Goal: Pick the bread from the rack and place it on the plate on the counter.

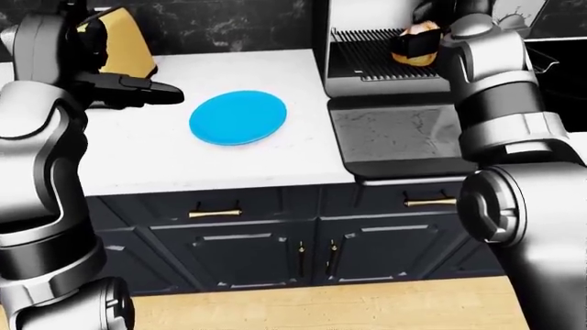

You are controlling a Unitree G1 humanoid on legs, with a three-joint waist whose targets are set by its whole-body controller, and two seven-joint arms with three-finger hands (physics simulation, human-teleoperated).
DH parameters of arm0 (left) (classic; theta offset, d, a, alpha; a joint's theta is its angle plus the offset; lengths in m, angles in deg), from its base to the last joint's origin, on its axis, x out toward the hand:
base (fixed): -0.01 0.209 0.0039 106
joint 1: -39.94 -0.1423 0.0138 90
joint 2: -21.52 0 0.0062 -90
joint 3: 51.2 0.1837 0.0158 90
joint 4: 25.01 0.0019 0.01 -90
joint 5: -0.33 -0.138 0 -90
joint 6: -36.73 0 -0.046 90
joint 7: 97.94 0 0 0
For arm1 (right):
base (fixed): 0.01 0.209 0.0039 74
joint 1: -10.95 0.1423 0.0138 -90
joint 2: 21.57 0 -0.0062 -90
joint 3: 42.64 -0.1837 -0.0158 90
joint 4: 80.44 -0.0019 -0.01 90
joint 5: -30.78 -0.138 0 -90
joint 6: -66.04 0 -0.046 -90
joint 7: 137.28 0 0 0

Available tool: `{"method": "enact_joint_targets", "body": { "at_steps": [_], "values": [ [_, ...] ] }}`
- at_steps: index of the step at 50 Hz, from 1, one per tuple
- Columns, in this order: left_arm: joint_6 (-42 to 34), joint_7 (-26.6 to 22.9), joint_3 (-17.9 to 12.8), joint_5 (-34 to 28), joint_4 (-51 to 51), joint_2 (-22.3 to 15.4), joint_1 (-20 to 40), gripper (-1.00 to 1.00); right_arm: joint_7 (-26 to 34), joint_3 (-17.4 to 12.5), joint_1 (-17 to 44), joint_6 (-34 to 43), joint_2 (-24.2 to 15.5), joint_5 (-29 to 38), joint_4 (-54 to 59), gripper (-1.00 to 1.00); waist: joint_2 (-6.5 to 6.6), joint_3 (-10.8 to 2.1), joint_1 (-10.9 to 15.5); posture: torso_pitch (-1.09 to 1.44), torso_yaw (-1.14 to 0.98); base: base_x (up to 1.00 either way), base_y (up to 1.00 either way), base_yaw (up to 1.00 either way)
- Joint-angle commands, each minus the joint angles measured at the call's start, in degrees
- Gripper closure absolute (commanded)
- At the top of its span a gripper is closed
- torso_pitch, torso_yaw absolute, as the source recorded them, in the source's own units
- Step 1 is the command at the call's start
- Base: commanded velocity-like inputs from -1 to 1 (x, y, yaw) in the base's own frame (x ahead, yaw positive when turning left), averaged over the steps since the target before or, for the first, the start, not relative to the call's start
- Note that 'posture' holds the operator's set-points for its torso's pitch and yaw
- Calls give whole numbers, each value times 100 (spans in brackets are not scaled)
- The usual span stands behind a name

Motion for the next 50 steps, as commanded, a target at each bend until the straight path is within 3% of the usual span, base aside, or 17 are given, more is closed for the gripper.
{"method": "enact_joint_targets", "body": {
  "at_steps": [1, 27, 45, 50],
  "values": [
    [184, 48, -77, -12, -138, -87, 178, -100, 33, 16, 267, -72, -60, 58, -347, 100, 7, -188, 3, 0, 0, 0, 0, 0],
    [167, 45, -60, 201, -21, -65, 357, -100, 1027, 219, 342, 1471, 405, 169, -2929, 100, 61, -121, 22, 0, 2, 0, 0, 0],
    [20, 132, -185, 361, -375, -146, 44, -100, 1508, 421, 530, 2321, 920, 194, -4377, 100, 117, -100, 262, 0, 11, 0, 0, 0],
    [-109, 146, -147, 391, -370, -224, 222, -100, 1657, 441, 573, 2529, 977, 249, -4697, 100, 121, -94, 371, 0, 14, 0, 0, 0]
  ]
}}
